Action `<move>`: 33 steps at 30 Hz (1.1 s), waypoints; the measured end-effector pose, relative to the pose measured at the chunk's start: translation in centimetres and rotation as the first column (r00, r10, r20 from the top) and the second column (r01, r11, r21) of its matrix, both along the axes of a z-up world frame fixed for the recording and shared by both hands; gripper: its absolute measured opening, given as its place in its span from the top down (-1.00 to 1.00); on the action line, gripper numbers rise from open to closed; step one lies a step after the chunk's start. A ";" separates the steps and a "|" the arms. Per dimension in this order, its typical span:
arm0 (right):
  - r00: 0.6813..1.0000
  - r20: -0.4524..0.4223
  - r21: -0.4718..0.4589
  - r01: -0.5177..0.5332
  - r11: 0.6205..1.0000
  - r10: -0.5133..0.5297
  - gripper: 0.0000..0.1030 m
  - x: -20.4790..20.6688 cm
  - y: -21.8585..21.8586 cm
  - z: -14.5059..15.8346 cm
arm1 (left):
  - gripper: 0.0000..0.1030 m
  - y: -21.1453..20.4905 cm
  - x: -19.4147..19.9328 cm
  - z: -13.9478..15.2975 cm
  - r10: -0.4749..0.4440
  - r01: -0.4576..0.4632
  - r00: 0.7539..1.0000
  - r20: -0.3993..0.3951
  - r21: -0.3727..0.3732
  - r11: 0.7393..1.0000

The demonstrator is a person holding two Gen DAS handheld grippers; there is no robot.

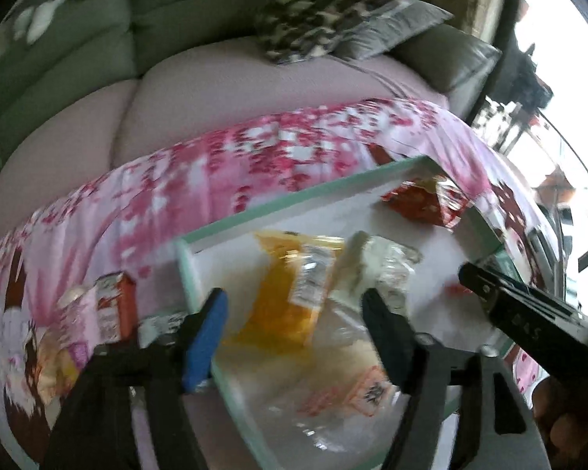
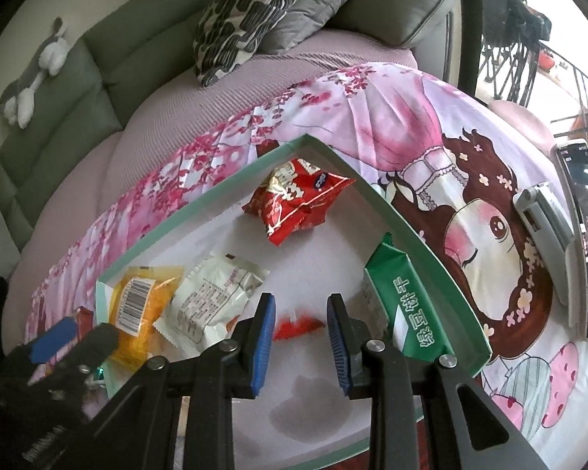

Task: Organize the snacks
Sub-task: 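Open both grippers to drop the white bag and red candy into the tray, then withdraw both grippers from the tray back to the snack pile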

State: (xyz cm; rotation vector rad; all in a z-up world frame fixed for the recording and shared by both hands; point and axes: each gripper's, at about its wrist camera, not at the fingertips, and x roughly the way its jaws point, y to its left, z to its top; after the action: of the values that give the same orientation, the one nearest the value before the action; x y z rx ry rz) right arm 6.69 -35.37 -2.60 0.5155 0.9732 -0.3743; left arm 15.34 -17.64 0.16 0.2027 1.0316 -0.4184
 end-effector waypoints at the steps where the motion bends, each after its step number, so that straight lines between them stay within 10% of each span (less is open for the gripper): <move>1: 1.000 -0.003 -0.004 -0.004 1.000 0.004 0.37 0.1 0.1 0.0 | -0.54 0.6 0.2 0.0 0.024 -0.024 1.000 -0.008 -0.006 1.000; 5: 1.000 -0.006 -0.025 -0.015 1.000 0.015 -0.22 0.1 0.9 0.2 | -0.54 2.4 0.5 -0.4 0.089 -0.090 0.995 -0.035 -0.011 0.996; 24: 0.994 -0.026 -0.124 -0.107 0.986 0.104 -0.97 1.3 4.4 0.7 | -0.92 10.4 0.1 -1.2 0.315 -0.316 0.949 -0.020 -0.064 0.947; 33: 0.983 0.002 -0.157 -0.180 0.971 0.183 -1.00 1.8 6.8 0.8 | -0.92 15.8 -0.4 -0.5 0.435 -0.433 0.900 0.006 -0.099 0.896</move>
State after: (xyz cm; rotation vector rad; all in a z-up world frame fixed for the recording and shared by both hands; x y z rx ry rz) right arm 8.45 -28.59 -1.76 0.2833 0.9582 -0.2785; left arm 14.89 -1.88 -0.38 -0.1106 0.9930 -0.0562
